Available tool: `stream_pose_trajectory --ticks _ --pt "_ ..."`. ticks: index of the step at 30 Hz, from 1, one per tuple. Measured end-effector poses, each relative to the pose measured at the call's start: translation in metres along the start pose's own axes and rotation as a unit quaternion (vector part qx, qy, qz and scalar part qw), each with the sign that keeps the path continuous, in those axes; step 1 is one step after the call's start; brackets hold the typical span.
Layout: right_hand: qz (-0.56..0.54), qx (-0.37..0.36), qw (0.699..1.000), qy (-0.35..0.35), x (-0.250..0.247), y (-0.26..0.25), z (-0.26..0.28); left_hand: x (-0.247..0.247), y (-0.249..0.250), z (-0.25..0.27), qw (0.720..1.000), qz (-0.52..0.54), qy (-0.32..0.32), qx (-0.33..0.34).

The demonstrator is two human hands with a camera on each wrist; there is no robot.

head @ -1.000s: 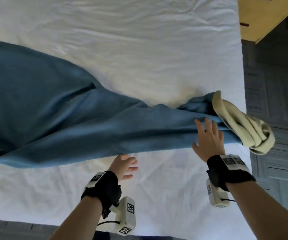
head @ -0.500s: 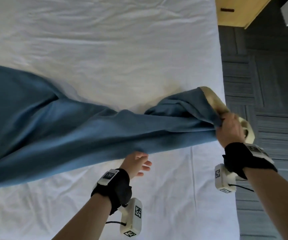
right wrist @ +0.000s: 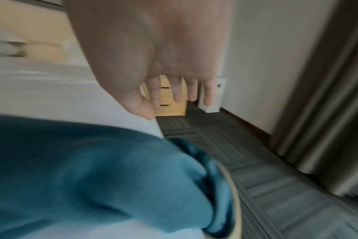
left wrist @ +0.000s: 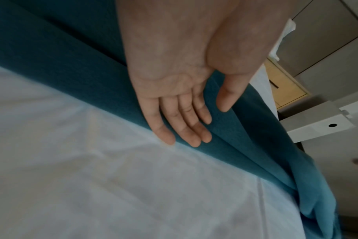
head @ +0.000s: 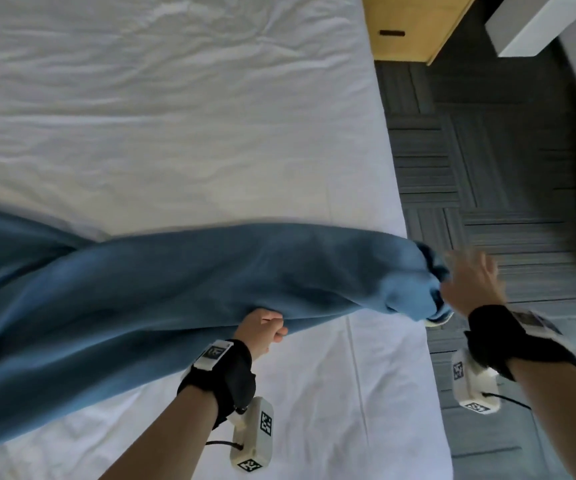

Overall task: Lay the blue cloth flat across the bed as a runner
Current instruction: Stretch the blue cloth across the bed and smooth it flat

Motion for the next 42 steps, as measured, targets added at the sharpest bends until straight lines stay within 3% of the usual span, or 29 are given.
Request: stream_pose_trajectory --ticks 3,8,11,14,16,18,21,25,27,30,39,42 --pt "0.044 -0.126 0.991 -0.005 0.017 -0.049 0.010 0.006 -0.004 -0.005 0.999 -0.004 -0.018 -0.029" --pt "0.059 -0.231 0.971 -0.038 0.038 -0.091 0.005 0.024 -0.022 -0.011 0.989 -0.041 -0.052 -0.129" --pt "0.060 -0.267 0.958 -0.088 0.048 -0.095 -0.001 0.032 -0.034 -0.012 0.989 -0.037 -0.004 -0.143" --pt "0.069 -0.308 0.939 -0.139 0.061 -0.088 -0.003 0.049 -0.035 -0.014 0.985 0.098 0.070 -0.127" --pt "0.086 -0.349 0.921 -0.151 0.067 -0.081 -0.002 0.065 -0.030 -0.016 0.953 0.255 0.145 -0.080" --pt "0.093 -0.389 0.901 -0.165 0.070 -0.070 -0.001 0.083 -0.025 -0.015 0.899 0.380 0.220 -0.012" --pt "0.084 -0.438 0.872 -0.203 0.066 -0.054 -0.003 0.112 -0.018 -0.013 0.834 0.474 0.279 0.049" --pt "0.050 -0.455 0.877 -0.148 0.042 -0.050 -0.028 0.134 -0.009 -0.012 0.804 0.522 0.275 0.063" --pt "0.074 -0.435 0.891 -0.103 0.032 -0.054 -0.043 0.136 -0.011 -0.011 0.774 0.579 0.249 0.065" --pt "0.093 -0.404 0.904 -0.106 0.029 -0.059 -0.060 0.136 -0.020 -0.010 0.730 0.642 0.219 0.084" --pt "0.076 -0.406 0.885 -0.216 0.042 -0.065 -0.059 0.148 -0.012 -0.014 0.755 0.619 0.212 0.041" --pt "0.113 -0.432 0.873 -0.198 0.042 -0.071 -0.051 0.148 -0.006 -0.014 0.769 0.606 0.198 0.051"
Point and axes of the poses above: each hand's wrist, its own z-axis away from the middle knuckle, its own x-axis out of the palm, y = z × x, the point moved 5 cm from there along -z, towards the middle knuckle, and after that the axes turned 4 degrees about z, right-handed, at the moved point
